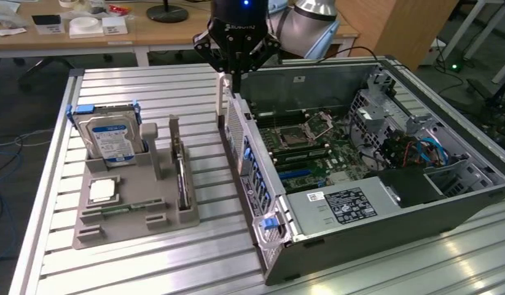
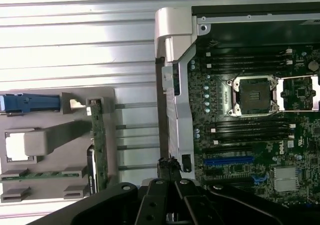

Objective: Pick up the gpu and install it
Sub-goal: 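Reach for the gpu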

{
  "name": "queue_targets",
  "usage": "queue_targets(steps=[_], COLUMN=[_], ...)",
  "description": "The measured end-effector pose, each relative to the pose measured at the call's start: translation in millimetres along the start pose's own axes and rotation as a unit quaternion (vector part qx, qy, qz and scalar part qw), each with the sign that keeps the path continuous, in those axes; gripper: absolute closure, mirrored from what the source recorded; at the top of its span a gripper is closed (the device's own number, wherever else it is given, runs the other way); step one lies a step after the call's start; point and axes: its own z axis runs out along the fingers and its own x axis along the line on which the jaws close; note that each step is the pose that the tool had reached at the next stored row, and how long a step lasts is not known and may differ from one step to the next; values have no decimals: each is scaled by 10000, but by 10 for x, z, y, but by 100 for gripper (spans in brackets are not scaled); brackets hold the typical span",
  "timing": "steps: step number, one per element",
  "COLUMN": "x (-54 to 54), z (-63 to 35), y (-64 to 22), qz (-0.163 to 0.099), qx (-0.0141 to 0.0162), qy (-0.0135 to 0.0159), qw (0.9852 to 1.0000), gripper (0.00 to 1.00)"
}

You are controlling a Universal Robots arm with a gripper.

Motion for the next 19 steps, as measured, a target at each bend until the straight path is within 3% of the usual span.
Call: queue_targets(steps=[19], x=[357], z=[-10], y=[-29], qz=[0], qx=[0], qy=[0], qw=[10000], gripper=[89])
